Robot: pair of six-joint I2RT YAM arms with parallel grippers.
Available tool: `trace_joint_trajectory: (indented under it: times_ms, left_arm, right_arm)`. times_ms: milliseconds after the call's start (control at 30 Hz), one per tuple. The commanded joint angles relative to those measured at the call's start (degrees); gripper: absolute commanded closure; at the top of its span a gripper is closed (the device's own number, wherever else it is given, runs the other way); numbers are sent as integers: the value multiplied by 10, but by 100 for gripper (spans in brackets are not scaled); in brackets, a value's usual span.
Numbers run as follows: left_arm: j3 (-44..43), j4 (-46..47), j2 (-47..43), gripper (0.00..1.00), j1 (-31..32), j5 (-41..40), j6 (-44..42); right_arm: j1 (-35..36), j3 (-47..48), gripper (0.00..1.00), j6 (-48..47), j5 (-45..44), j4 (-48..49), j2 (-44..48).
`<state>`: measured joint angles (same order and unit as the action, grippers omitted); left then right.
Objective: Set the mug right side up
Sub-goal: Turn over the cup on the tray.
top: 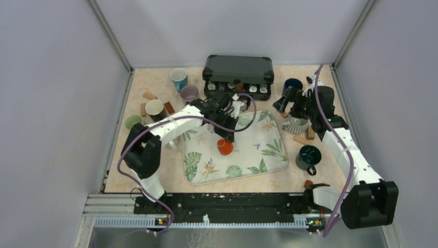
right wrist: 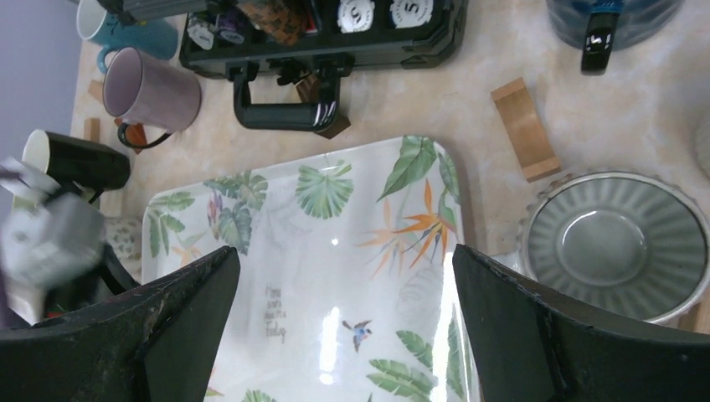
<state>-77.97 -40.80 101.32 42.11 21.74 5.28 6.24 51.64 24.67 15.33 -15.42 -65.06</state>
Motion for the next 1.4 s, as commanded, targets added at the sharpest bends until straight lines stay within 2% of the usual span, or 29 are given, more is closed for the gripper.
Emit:
trace_joint_trajectory:
  times_ms: [0, 133, 333, 467, 633, 767, 900, 1100, 1367]
  left_arm:
    - [27, 95, -63, 100, -55, 124, 18]
    - [84, 212, -100, 100, -100, 231, 78]
    - [154, 412, -135, 100, -132, 375, 205]
    - [201, 582, -157, 100, -143, 430, 298]
    - [235, 699, -163, 100, -157, 459, 376]
    - [252, 763, -158, 100, -161, 472, 419]
    - [261, 820, -146, 100, -162, 476, 462]
    - [283, 968, -117, 100, -164, 486, 560]
    - [290, 991, -105, 100, -166, 487, 574]
  right_arm:
    - [14, -9, 1, 1, 39, 46, 25]
    - [37, -18, 1, -7, 92, 76, 29]
    - [99, -30, 2, -17, 177, 139, 23]
    - [128, -44, 12, -4, 239, 202, 9]
    - [132, -62, 35, 37, 302, 266, -3]
    - [144, -61, 45, 37, 329, 276, -10]
    - [169, -52, 49, 28, 342, 267, -20]
    - [190, -48, 54, 24, 334, 262, -31]
    - [201, -53, 55, 47, 337, 295, -33]
